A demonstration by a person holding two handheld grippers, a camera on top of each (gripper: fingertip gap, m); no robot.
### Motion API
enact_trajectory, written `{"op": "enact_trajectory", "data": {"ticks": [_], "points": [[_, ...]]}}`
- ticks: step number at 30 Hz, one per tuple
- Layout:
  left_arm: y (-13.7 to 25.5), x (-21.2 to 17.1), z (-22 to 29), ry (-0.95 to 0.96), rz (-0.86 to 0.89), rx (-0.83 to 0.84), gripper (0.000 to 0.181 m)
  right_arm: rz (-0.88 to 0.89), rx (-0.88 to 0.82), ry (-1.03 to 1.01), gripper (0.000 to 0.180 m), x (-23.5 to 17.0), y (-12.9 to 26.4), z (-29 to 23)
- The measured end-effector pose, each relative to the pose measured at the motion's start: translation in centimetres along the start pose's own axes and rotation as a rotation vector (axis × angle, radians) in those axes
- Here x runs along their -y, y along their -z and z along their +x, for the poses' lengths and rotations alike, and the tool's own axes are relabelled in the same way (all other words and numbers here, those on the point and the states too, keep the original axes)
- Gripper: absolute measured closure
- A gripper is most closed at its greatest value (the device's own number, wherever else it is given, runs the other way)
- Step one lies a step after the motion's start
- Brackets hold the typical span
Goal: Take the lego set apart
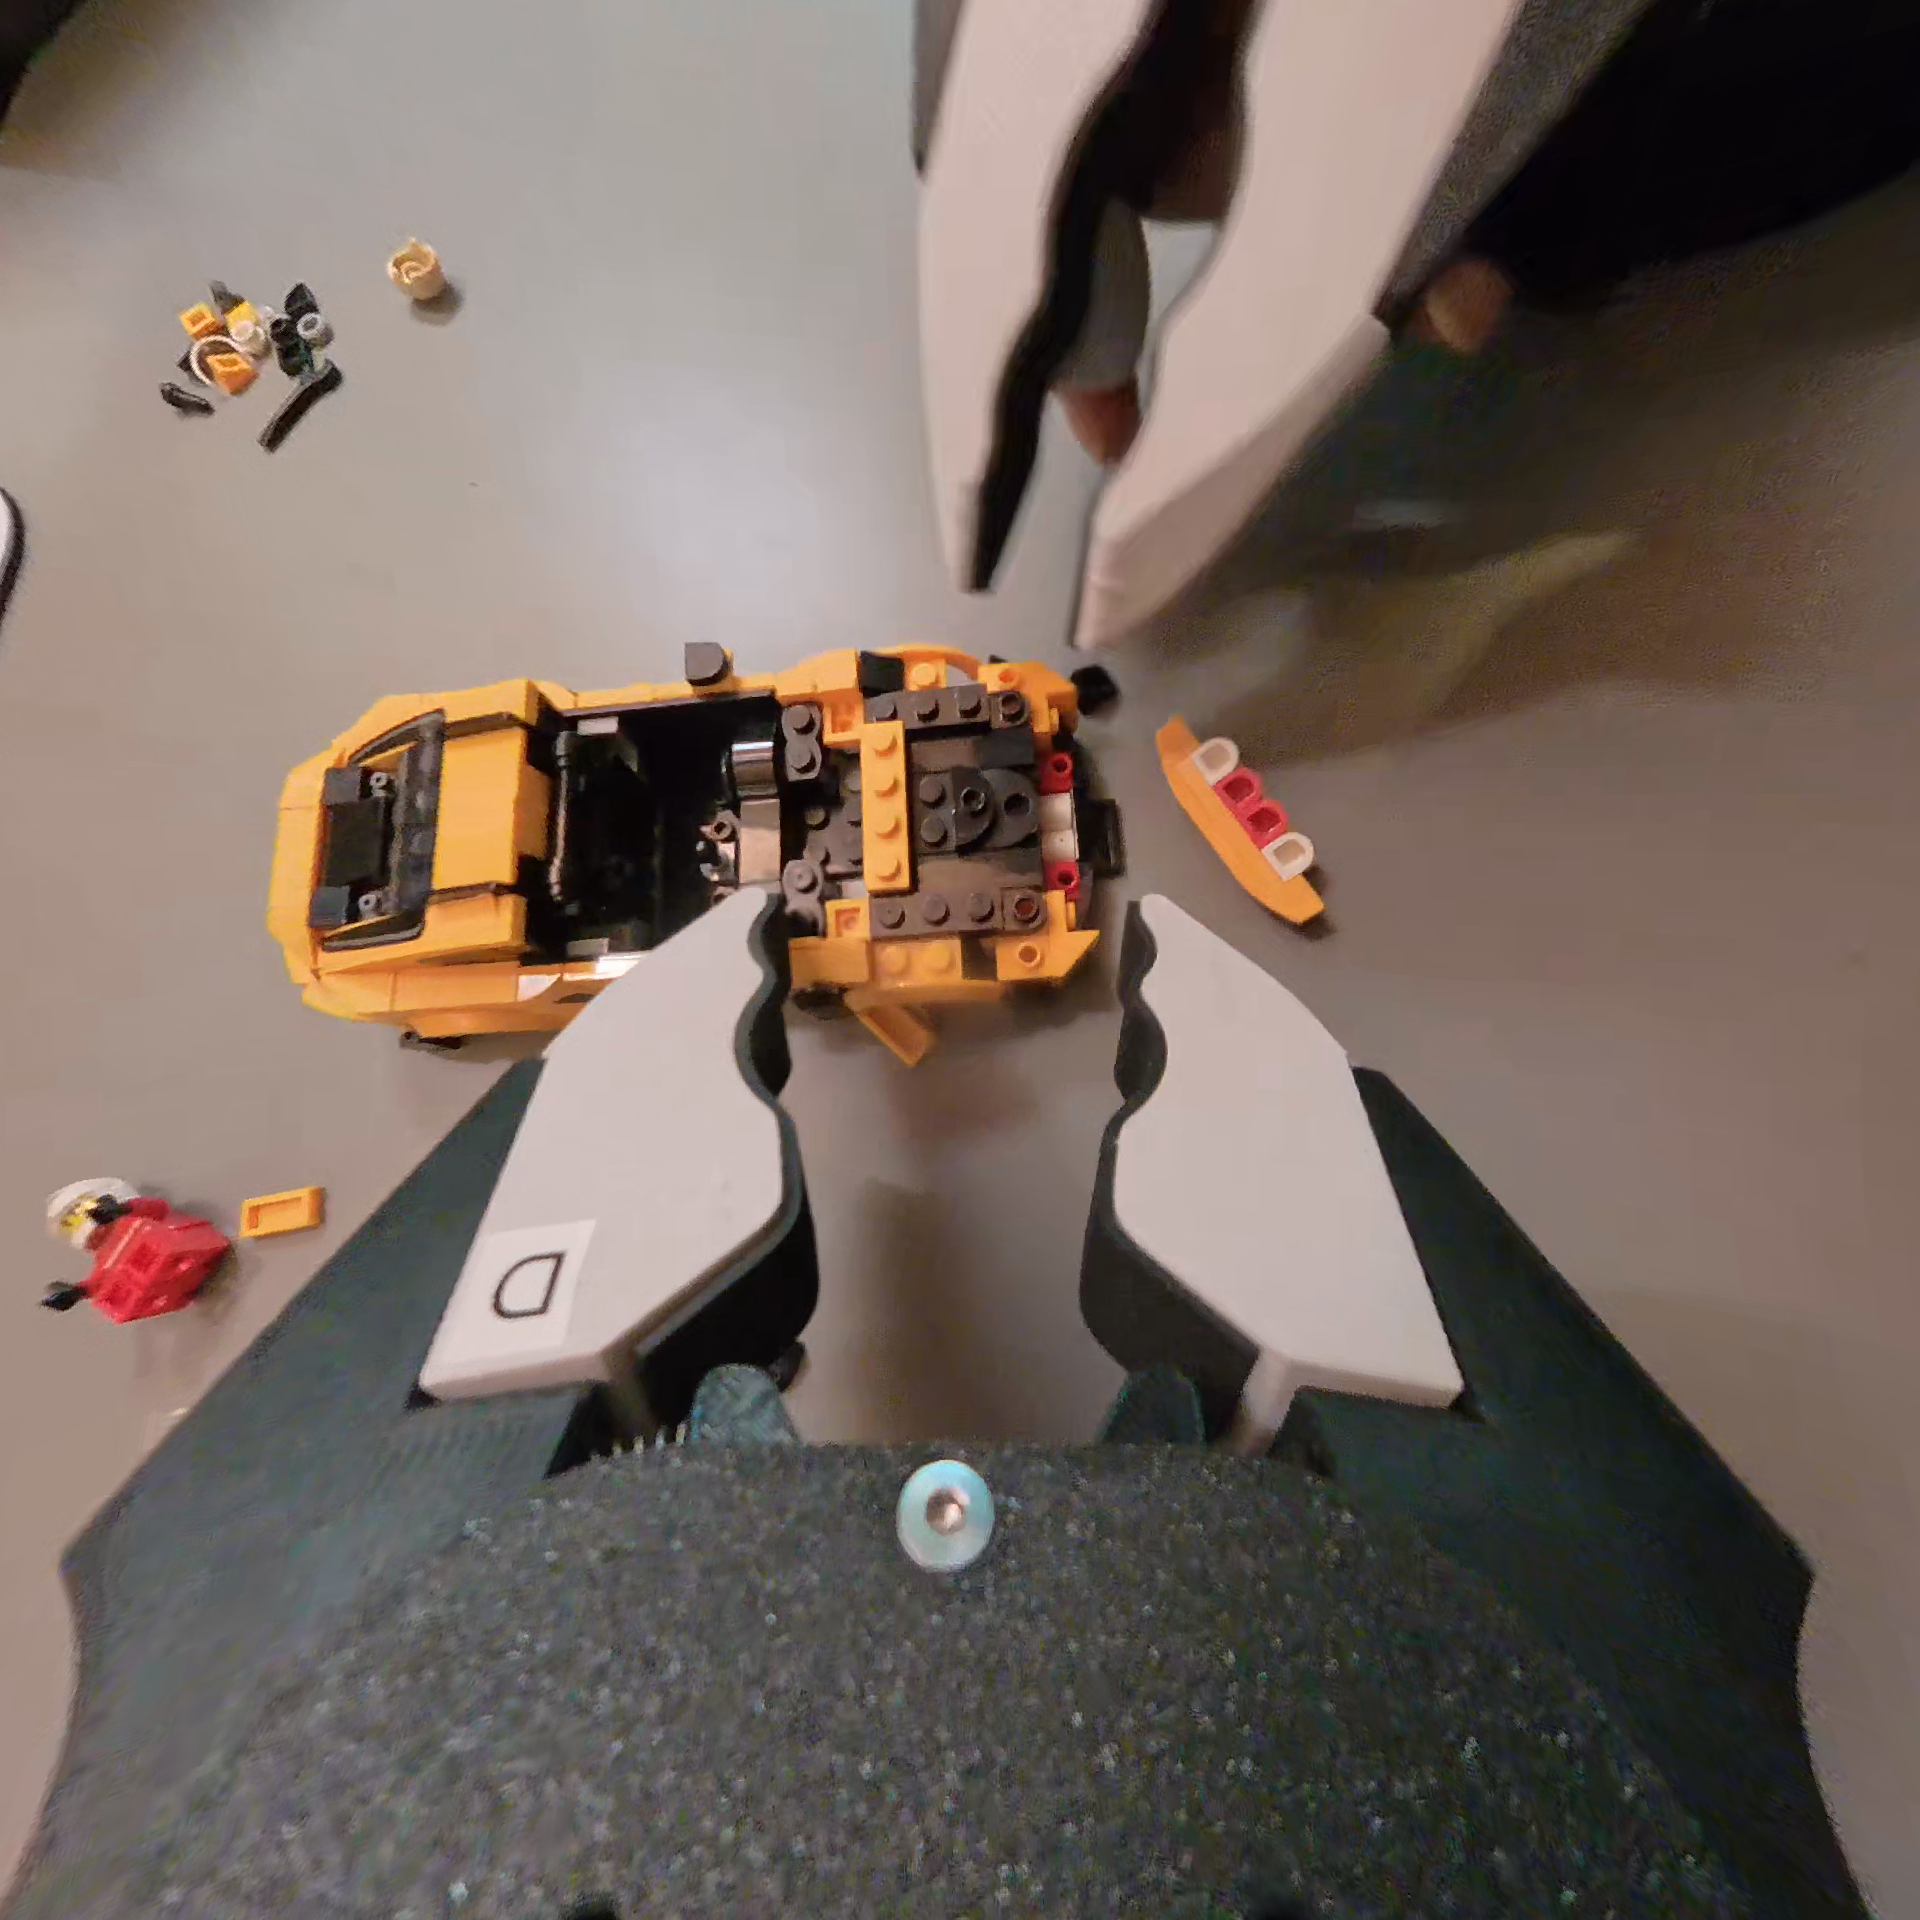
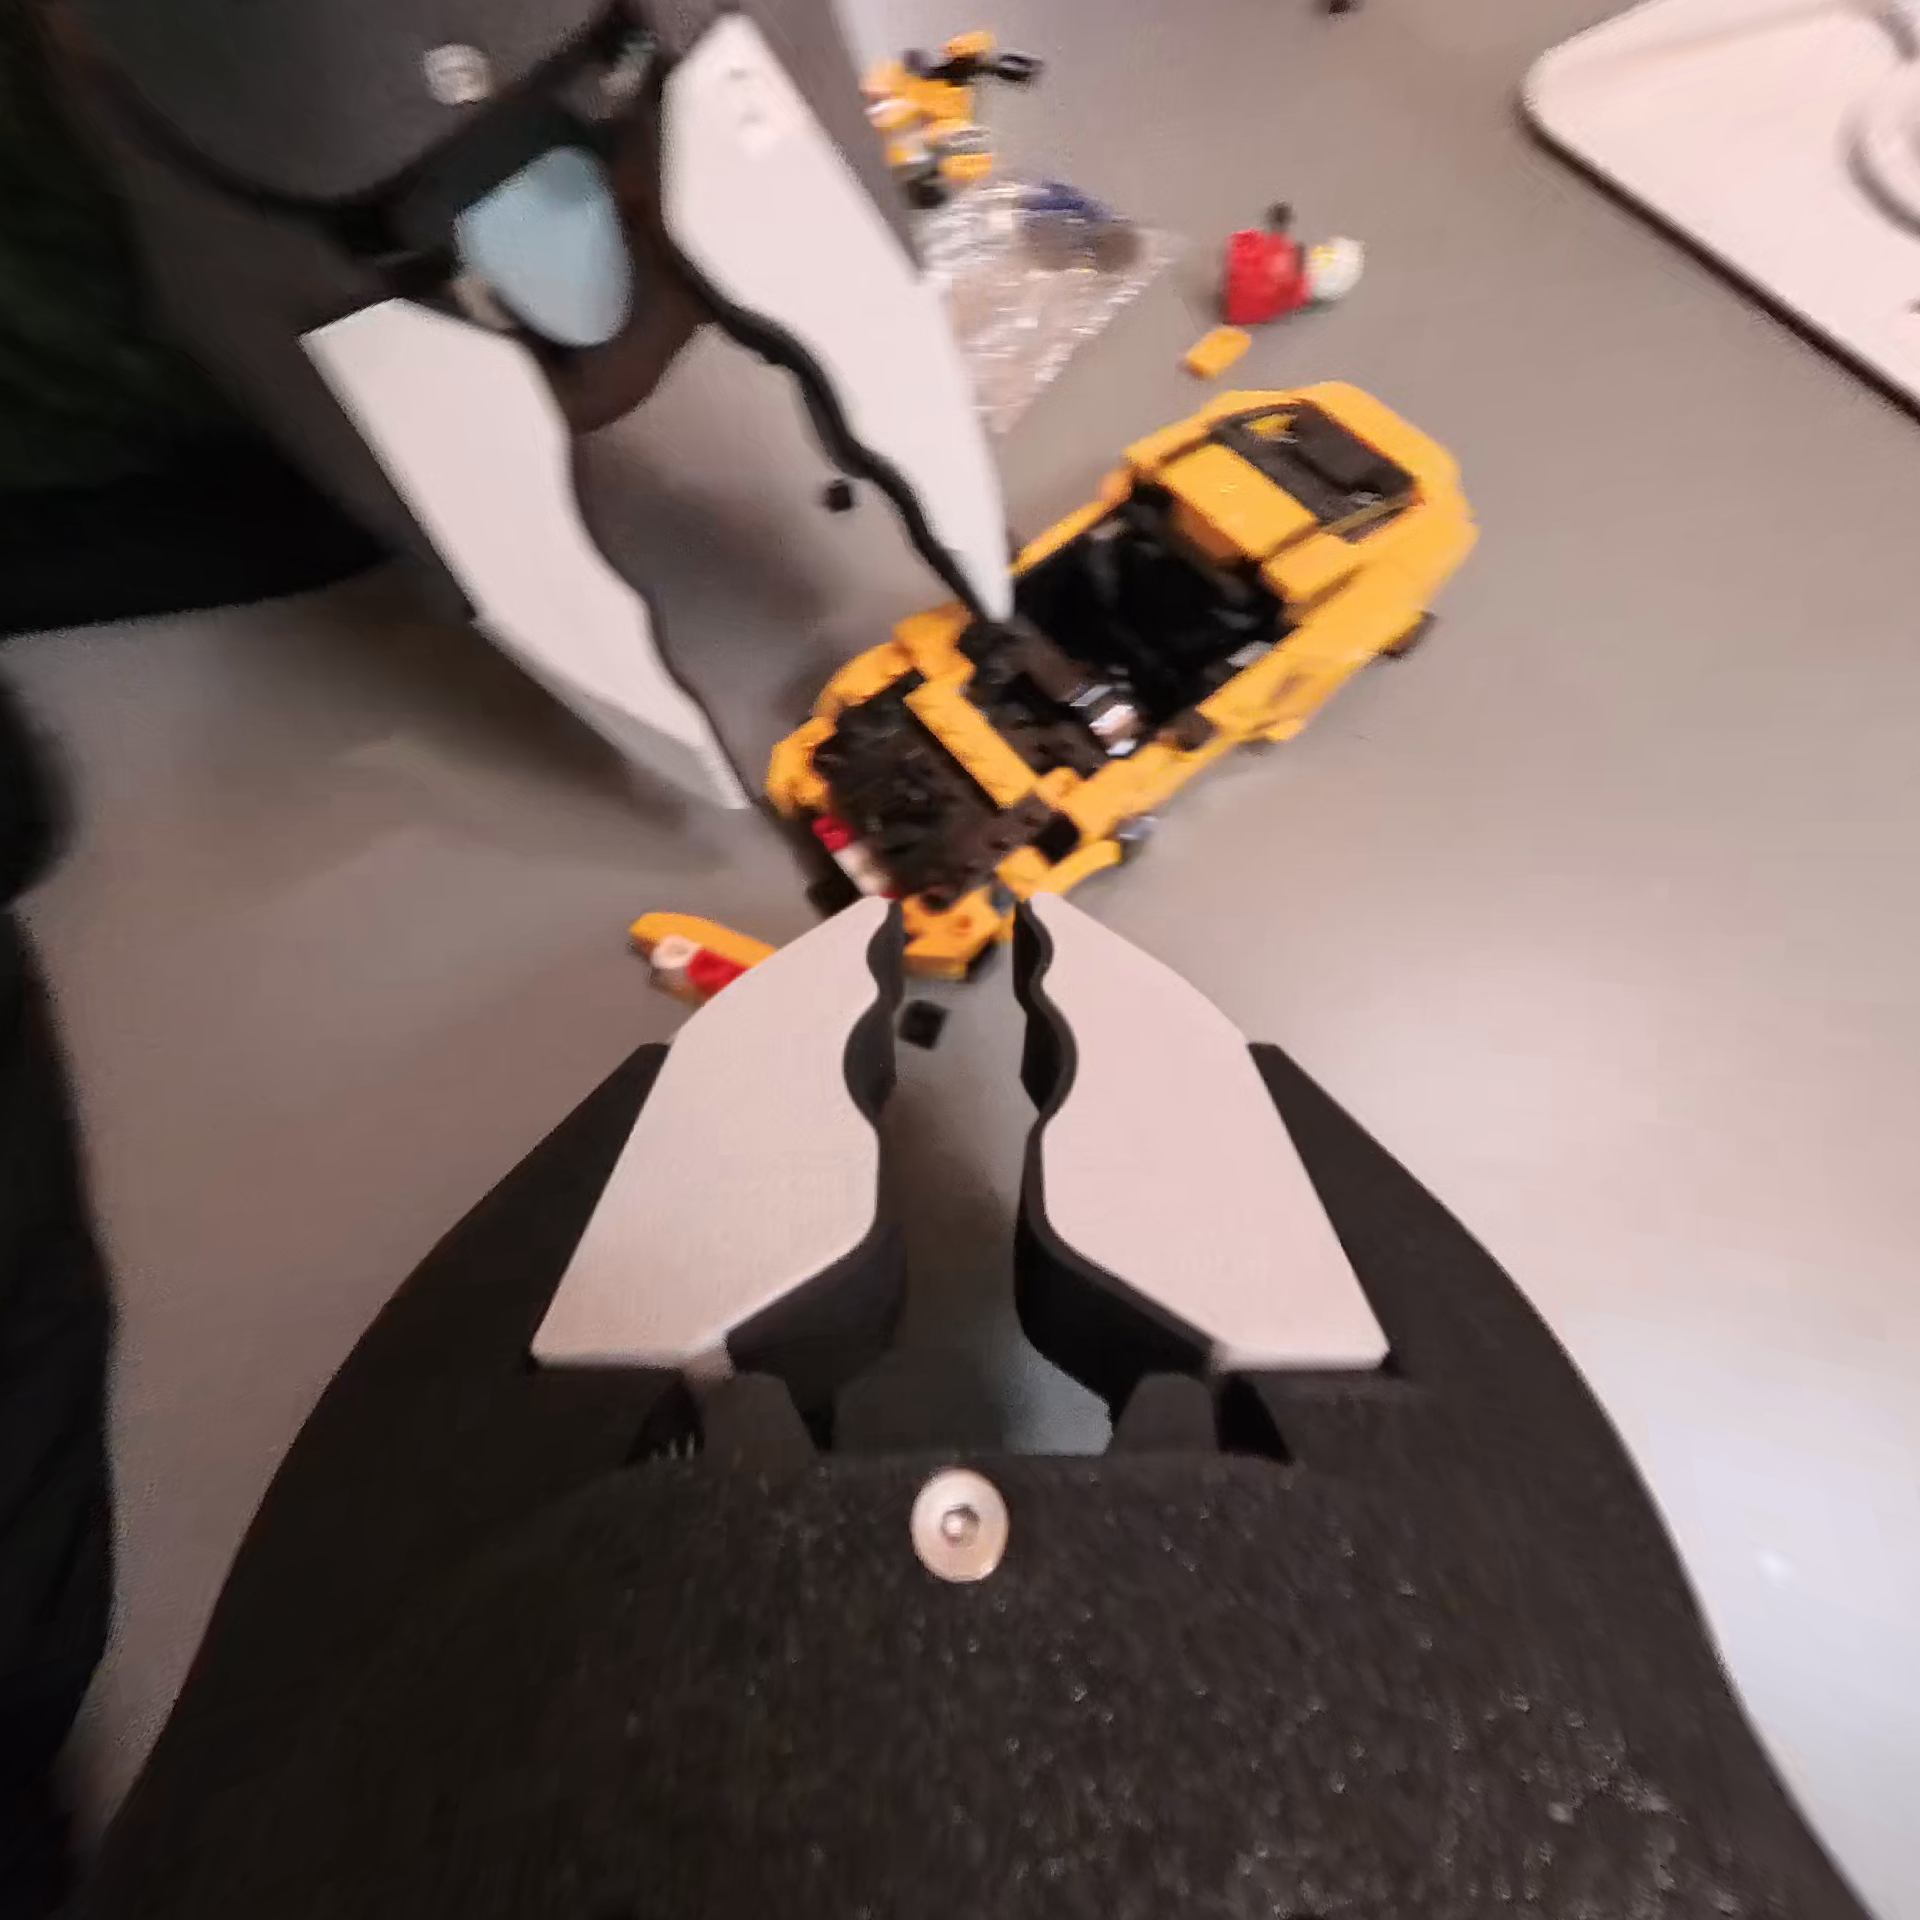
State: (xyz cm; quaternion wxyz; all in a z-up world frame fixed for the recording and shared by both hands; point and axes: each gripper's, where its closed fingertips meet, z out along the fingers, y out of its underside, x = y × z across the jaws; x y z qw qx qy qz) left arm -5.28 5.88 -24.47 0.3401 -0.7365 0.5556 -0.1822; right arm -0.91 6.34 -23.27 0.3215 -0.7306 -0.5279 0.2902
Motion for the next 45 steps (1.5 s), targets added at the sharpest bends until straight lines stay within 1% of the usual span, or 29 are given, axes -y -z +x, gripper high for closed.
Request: {"op": "enact_trajectory", "data": {"ticks": [2,5,7,13,16,20,22,24,25,27,29,30,34,37,41,44,45], "points": [[0.2,-0.3,-0.3,-0.028,-0.024,0.023,0.119,0.002,-0.065,-0.066,0.158,0.2,0.0,1.6],[1.1,-0.5,-0.9,-0.029,-0.030,0.049,0.121,0.014,-0.078,-0.132,0.157,0.6,-0.7,2.4],[1.2,-1.1,-1.2,-0.025,-0.053,0.063,0.122,0.026,-0.055,-0.154,0.157,0.9,-1.2,2.3],[-0.7,-1.9,-1.9,-0.019,-0.079,0.094,0.128,0.012,-0.038,-0.157,0.160,0.5,-1.8,2.8],[-1.3,-0.9,-3.0,-0.030,-0.055,0.120,0.134,0.025,-0.048,-0.184,0.160,0.2,-1.3,3.7],[-2.7,0.9,-4.5,0.003,0.006,0.111,0.130,0.028,-0.140,-0.188,0.161,-0.2,-0.3,6.3],[-2.4,0.7,-5.1,0.026,0.007,0.122,0.129,0.045,-0.190,-0.179,0.161,-0.2,0.4,7.3],[-0.9,0.4,-5.1,0.038,0.028,0.113,0.135,0.078,-0.202,-0.164,0.161,0.1,1.2,7.5],[-0.2,0.1,-4.4,0.043,0.038,0.064,0.140,0.093,-0.205,-0.158,0.162,0.1,1.6,7.5],[1.0,-1.0,-2.6,0.062,0.048,-0.048,0.141,0.111,-0.208,-0.155,0.162,-0.1,2.1,7.6],[1.1,-1.6,-1.9,0.103,0.044,-0.091,0.141,0.128,-0.205,-0.164,0.163,-0.3,2.3,7.7],[0.9,-1.7,-1.9,0.130,0.042,-0.084,0.143,0.138,-0.203,-0.172,0.163,-0.2,2.3,7.8],[-0.4,-2.6,-1.1,0.208,-0.066,-0.093,0.151,0.152,-0.202,-0.162,0.164,0.0,2.5,7.6],[-0.7,-2.7,-1.1,0.254,-0.091,-0.053,0.158,0.146,-0.234,-0.128,0.165,-0.3,2.9,7.8],[-0.7,-2.9,-1.3,0.244,-0.134,0.029,0.173,0.172,-0.218,-0.147,0.166,-0.2,3.0,7.9],[-0.7,-3.0,-1.3,0.260,-0.139,0.074,0.174,0.182,-0.221,-0.141,0.166,-0.2,3.1,7.9],[-0.5,-3.1,-1.2,0.258,-0.141,0.077,0.178,0.187,-0.222,-0.141,0.166,-0.2,3.2,8.0]]}}
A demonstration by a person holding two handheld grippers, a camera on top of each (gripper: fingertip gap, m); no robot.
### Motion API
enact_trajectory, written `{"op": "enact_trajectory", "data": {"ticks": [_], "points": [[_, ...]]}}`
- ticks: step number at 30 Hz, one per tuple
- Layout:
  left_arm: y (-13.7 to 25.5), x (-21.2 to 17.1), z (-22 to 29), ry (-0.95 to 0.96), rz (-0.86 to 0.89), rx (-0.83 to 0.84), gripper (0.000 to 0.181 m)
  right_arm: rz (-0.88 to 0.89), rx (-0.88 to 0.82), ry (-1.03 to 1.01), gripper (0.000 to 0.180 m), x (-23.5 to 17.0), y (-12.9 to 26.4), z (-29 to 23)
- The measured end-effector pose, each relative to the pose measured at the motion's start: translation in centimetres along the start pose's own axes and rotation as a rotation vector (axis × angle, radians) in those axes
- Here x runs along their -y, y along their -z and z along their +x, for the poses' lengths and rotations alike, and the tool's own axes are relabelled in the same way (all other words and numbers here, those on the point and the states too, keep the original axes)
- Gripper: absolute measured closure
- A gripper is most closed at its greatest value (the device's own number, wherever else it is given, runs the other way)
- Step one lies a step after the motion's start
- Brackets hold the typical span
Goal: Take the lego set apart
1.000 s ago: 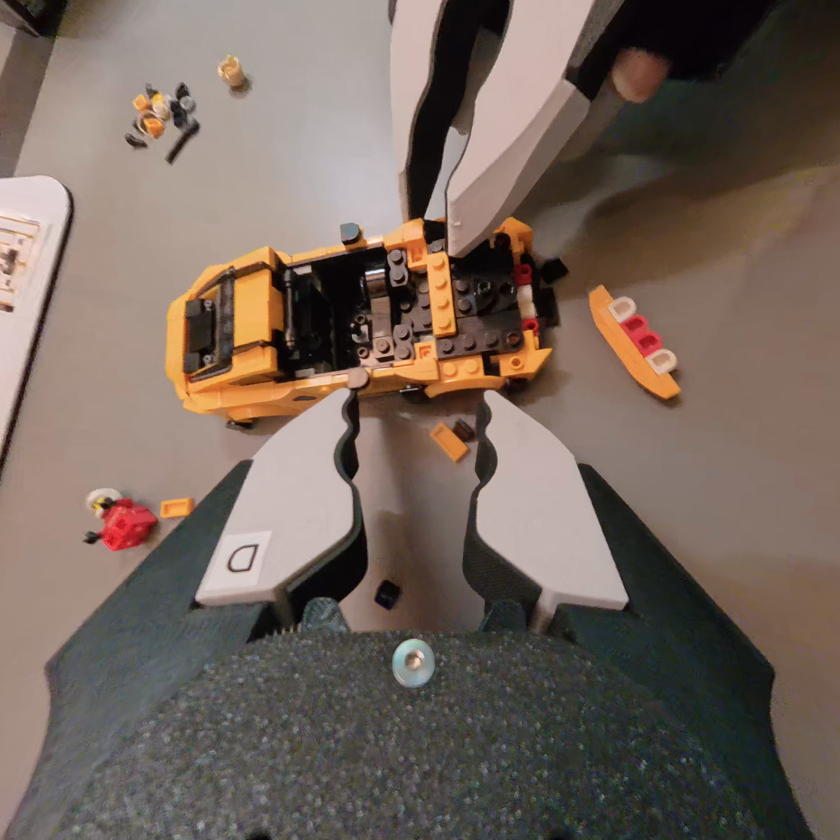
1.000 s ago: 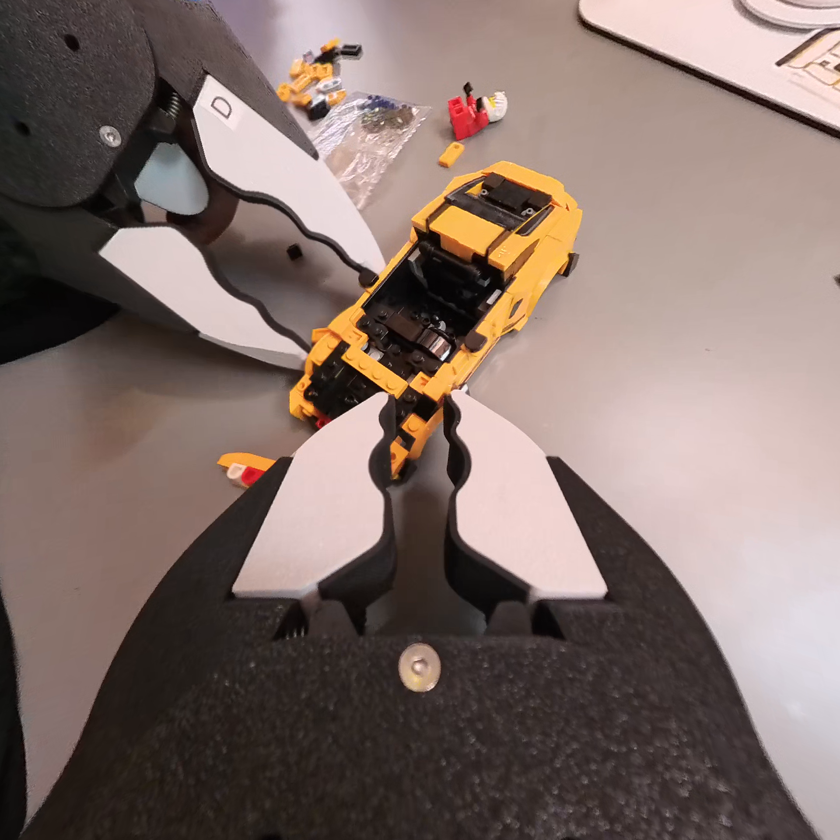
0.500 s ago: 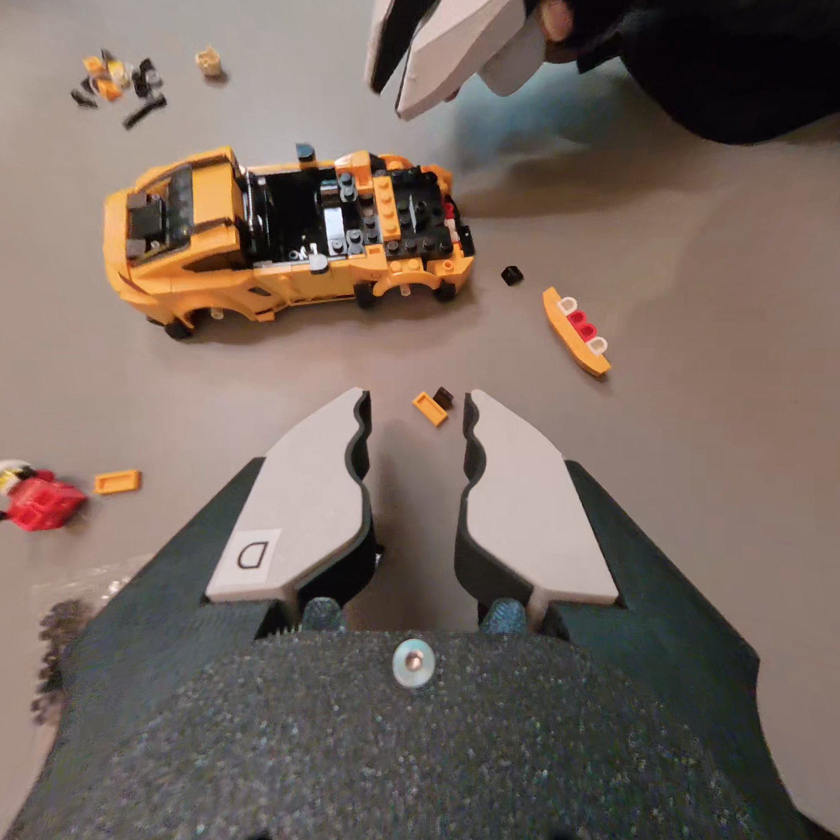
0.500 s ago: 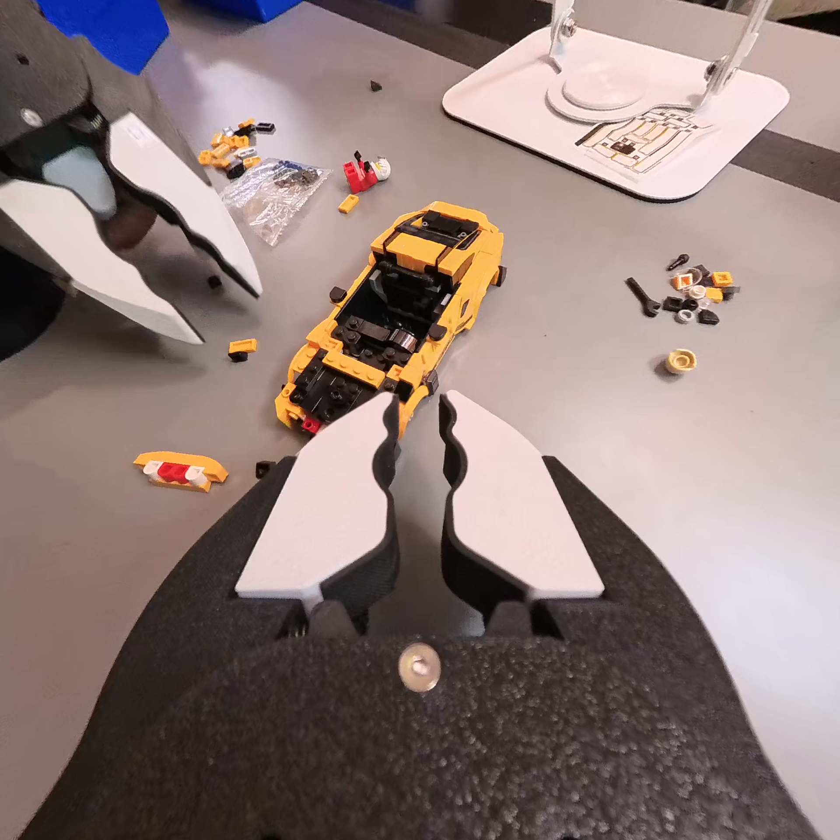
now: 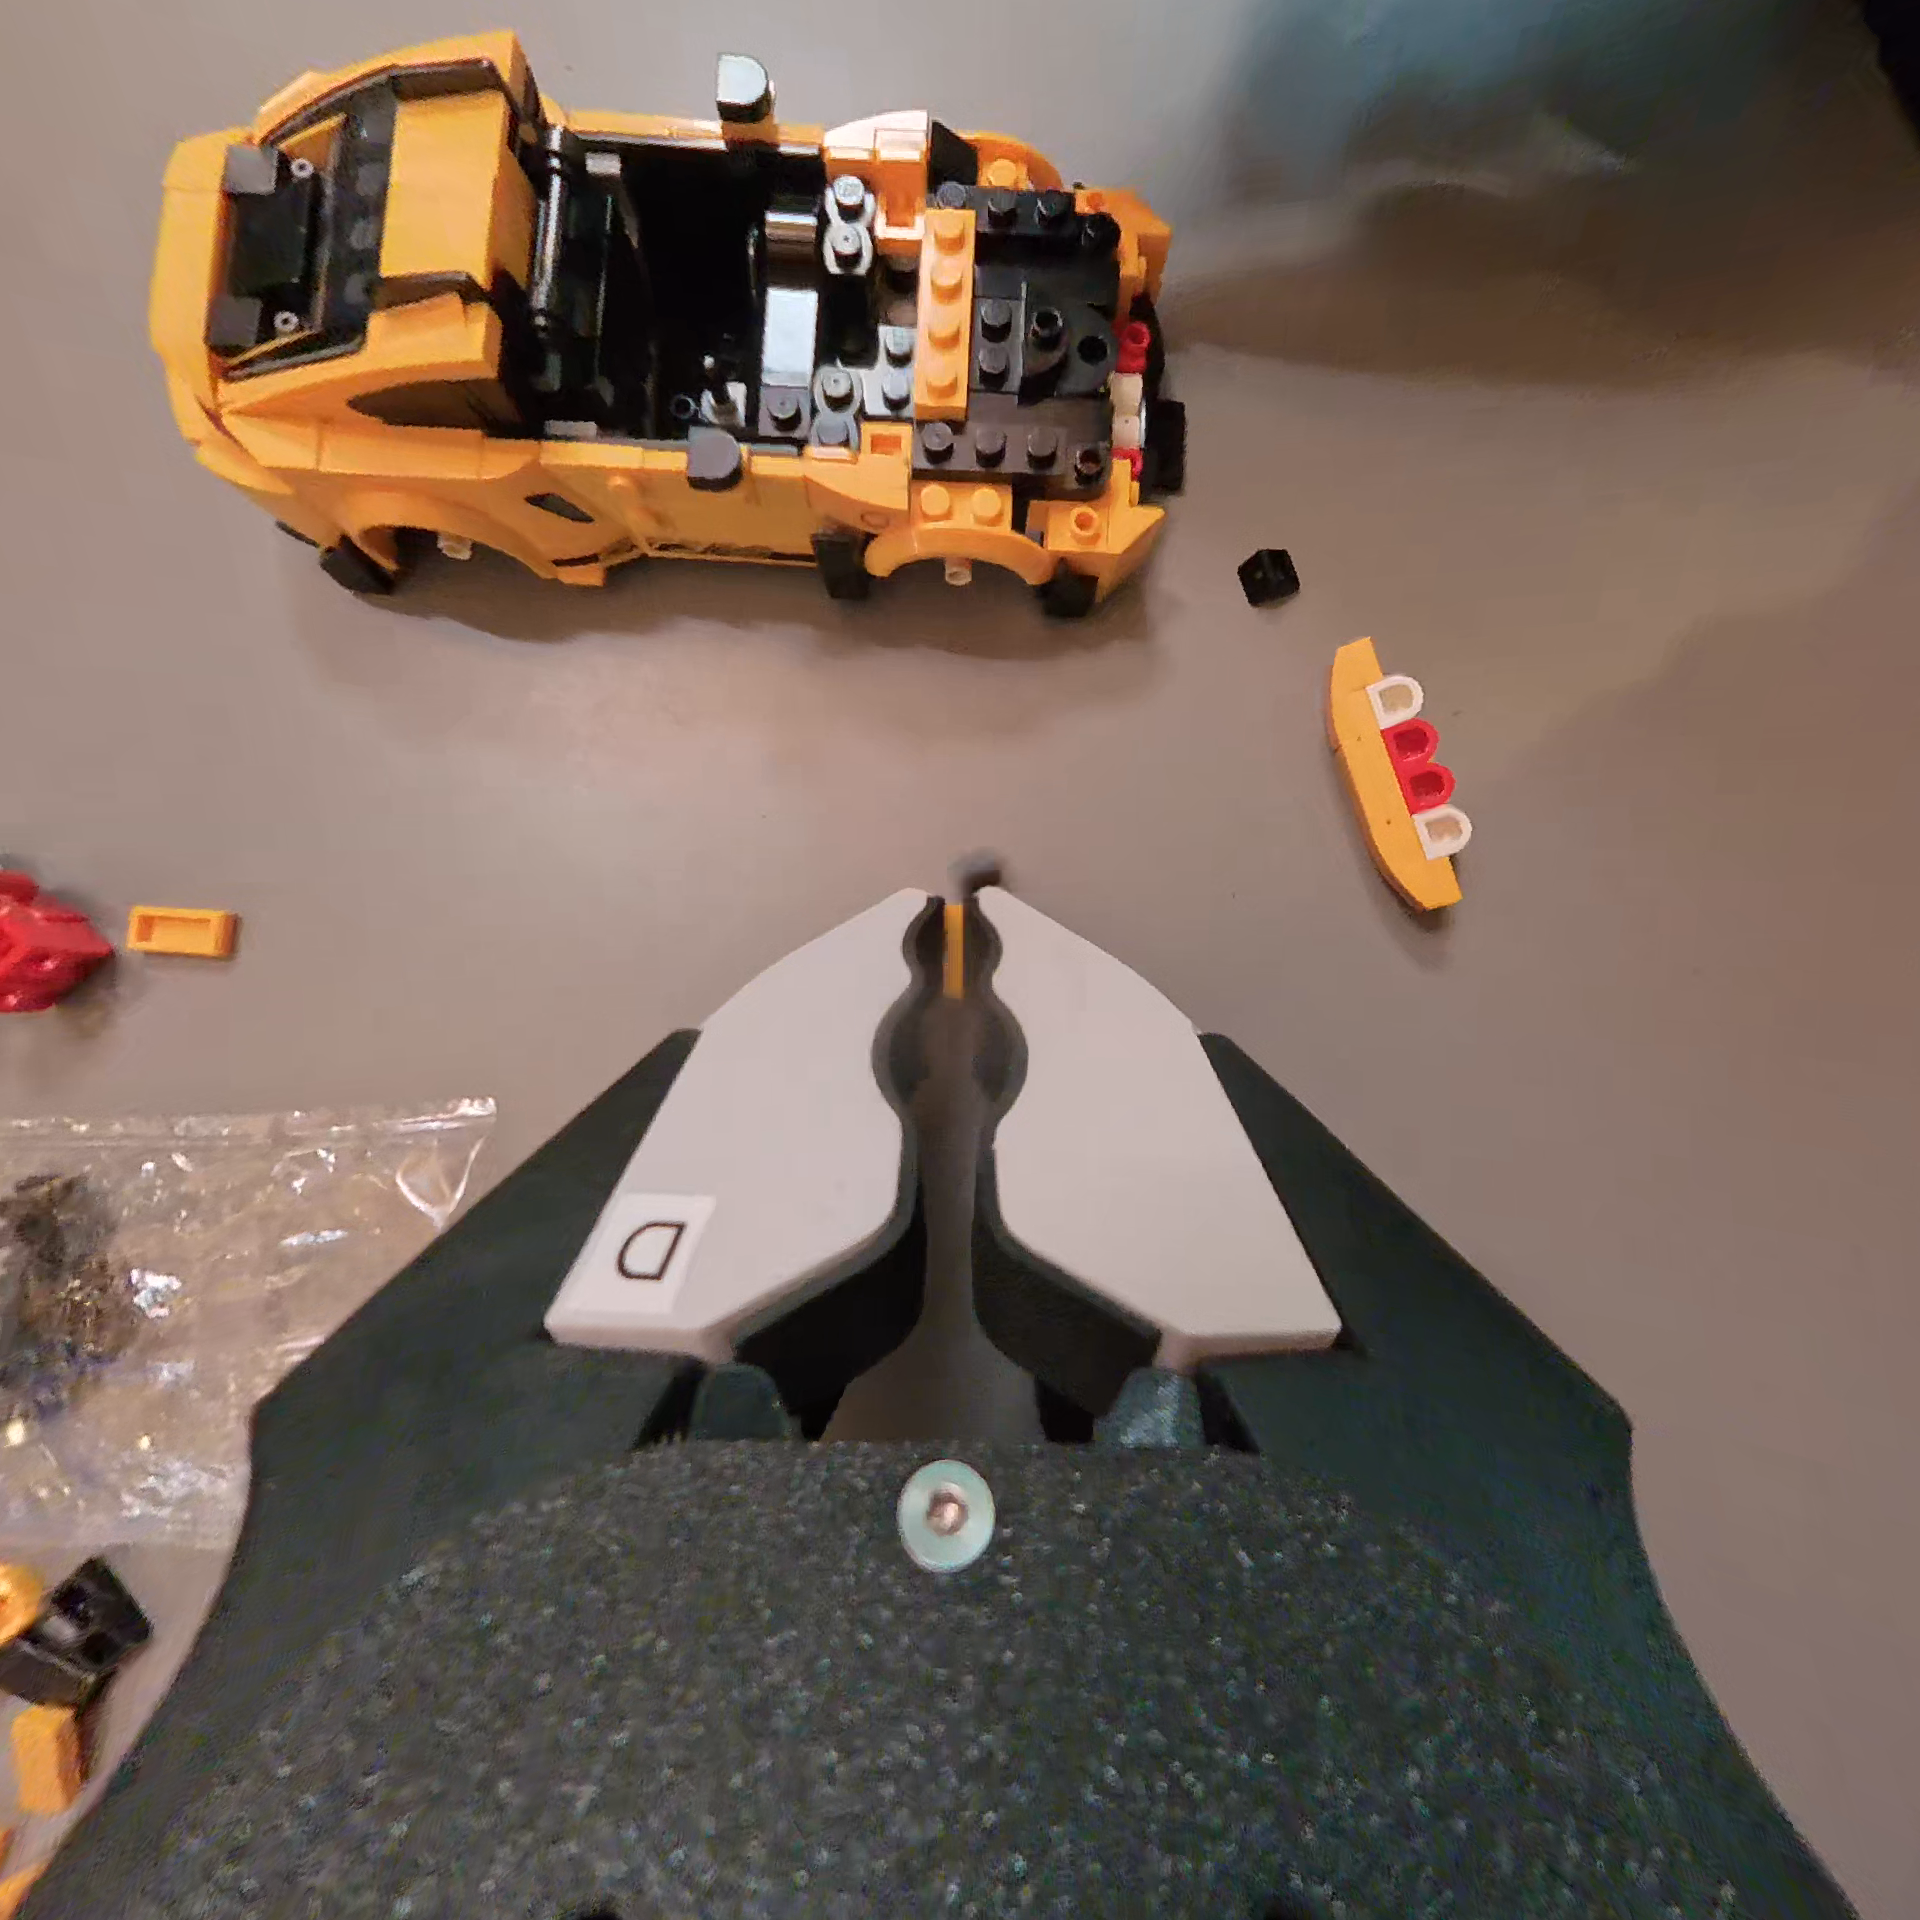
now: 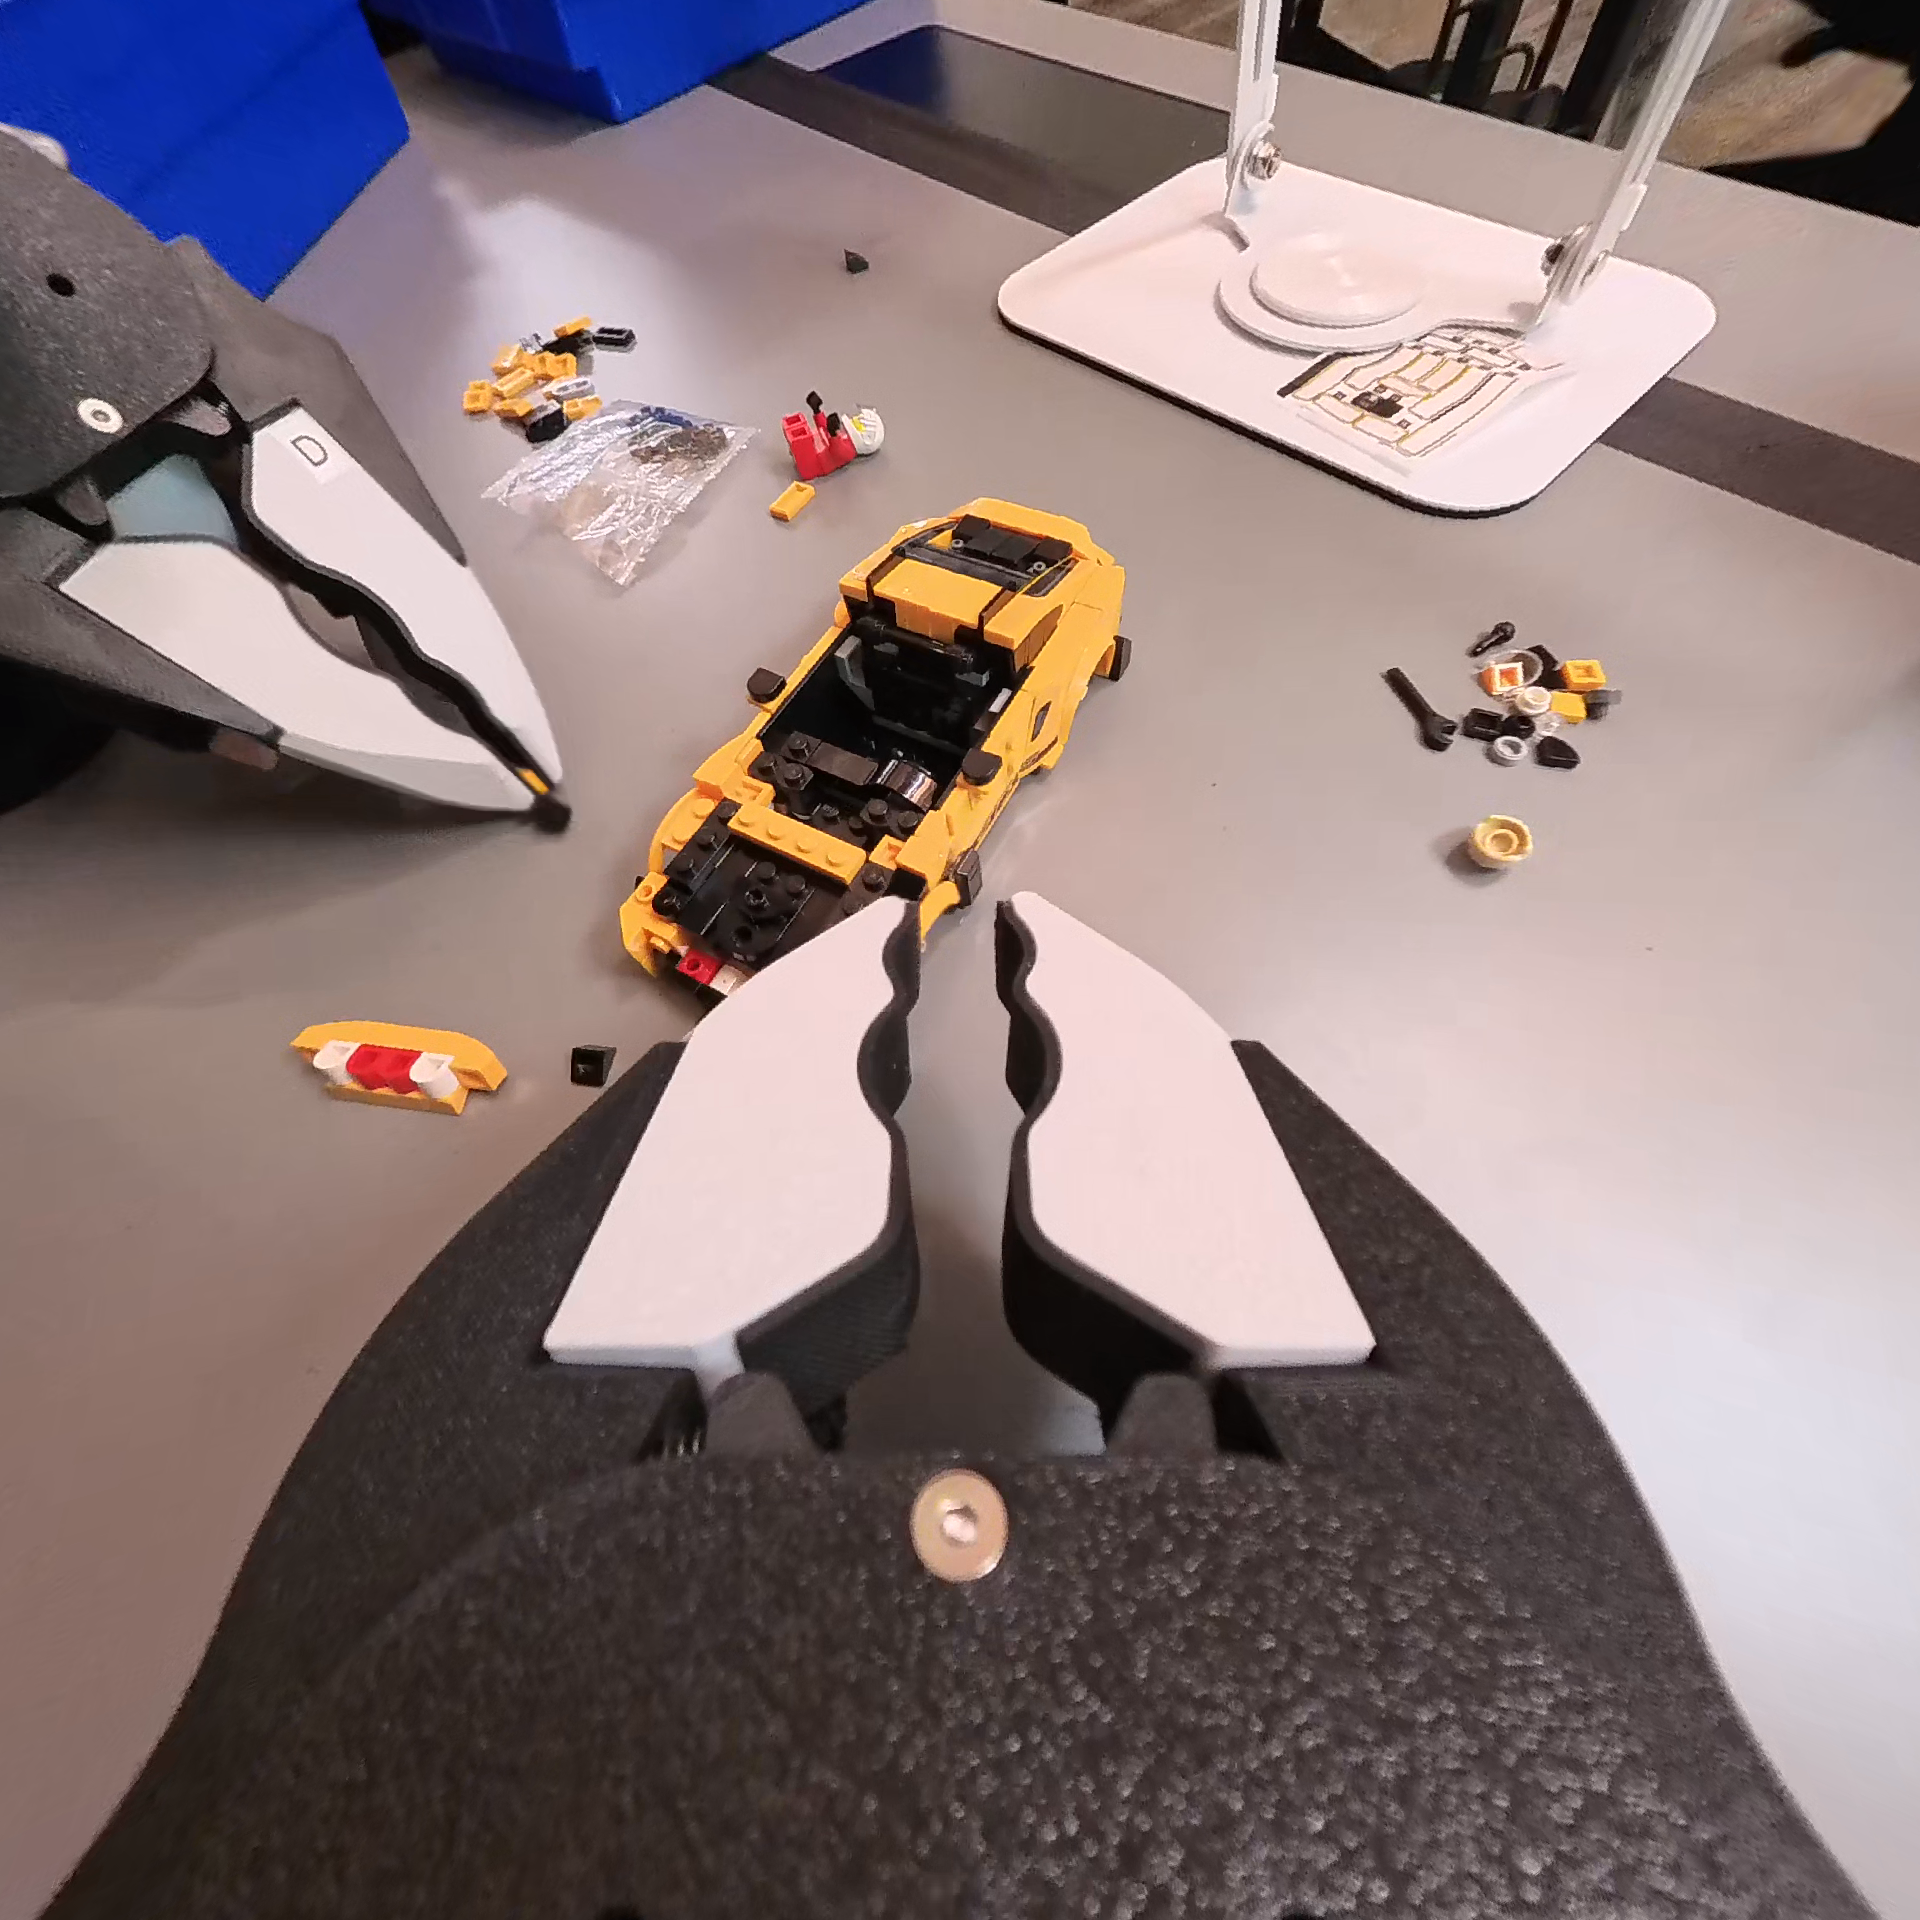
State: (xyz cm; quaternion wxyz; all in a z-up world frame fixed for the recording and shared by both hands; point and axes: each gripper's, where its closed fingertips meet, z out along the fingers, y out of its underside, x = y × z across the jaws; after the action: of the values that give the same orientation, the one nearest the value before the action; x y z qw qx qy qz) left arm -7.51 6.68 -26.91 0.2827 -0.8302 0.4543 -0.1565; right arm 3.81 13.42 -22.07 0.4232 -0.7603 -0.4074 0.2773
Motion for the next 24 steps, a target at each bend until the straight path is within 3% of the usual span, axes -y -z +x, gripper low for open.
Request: {"op": "enact_trajectory", "data": {"ticks": [5,10,13,17,24], "points": [[2.3,-2.2,-1.9,0.056,0.004,0.072,0.178,0.026,0.002,-0.014,0.166,0.3,0.4,0.2],[6.2,-6.7,-8.0,0.149,-0.042,0.311,0.178,0.048,0.001,-0.027,0.166,0.6,0.7,0.4],[7.2,-8.3,-10.0,0.205,-0.050,0.360,0.142,0.055,-0.006,-0.027,0.166,0.7,0.9,0.5],[7.3,-6.5,-8.5,0.139,0.028,0.336,0.137,0.062,-0.012,-0.030,0.166,0.8,1.0,0.6],[3.9,-4.1,-4.1,0.115,0.079,0.144,0.150,0.053,-0.009,-0.016,0.167,0.6,0.9,0.4]]}}
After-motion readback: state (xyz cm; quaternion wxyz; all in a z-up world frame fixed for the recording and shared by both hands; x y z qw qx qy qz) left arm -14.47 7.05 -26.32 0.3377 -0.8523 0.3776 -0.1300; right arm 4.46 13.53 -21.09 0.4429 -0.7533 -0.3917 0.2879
